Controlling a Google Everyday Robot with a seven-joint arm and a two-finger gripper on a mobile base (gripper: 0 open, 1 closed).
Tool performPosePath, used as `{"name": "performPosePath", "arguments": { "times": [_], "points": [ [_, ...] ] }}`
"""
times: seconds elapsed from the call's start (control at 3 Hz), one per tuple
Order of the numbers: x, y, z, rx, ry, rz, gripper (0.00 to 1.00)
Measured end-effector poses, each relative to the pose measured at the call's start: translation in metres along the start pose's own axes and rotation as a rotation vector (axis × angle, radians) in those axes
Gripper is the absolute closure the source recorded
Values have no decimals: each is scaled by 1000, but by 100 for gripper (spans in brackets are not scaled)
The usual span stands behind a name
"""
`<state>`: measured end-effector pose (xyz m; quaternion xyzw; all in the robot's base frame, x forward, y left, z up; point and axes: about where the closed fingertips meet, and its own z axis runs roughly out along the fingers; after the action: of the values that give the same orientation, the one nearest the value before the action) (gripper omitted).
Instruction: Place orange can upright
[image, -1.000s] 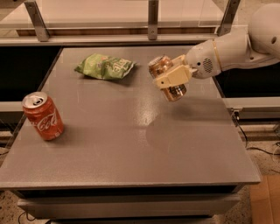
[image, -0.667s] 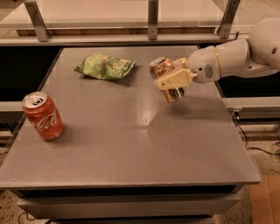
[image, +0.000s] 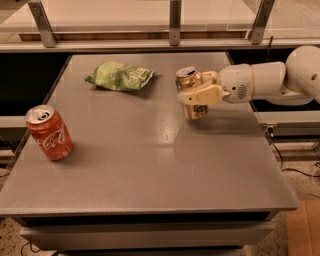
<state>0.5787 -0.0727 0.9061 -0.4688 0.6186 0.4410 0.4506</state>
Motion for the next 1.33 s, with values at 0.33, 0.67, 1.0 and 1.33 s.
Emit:
{"name": "performPosePath", "arguments": {
  "times": [0.33,0.67,1.0,1.33],
  "points": [
    [-2,-1,-4,-25,-83,-19,100],
    [-4,-1,-8,-41,-138,-36,100],
    [-5,-1,-10,-48,-174,-52,100],
    [-6,0,-12,-50,-185,-73,100]
  ]
}}
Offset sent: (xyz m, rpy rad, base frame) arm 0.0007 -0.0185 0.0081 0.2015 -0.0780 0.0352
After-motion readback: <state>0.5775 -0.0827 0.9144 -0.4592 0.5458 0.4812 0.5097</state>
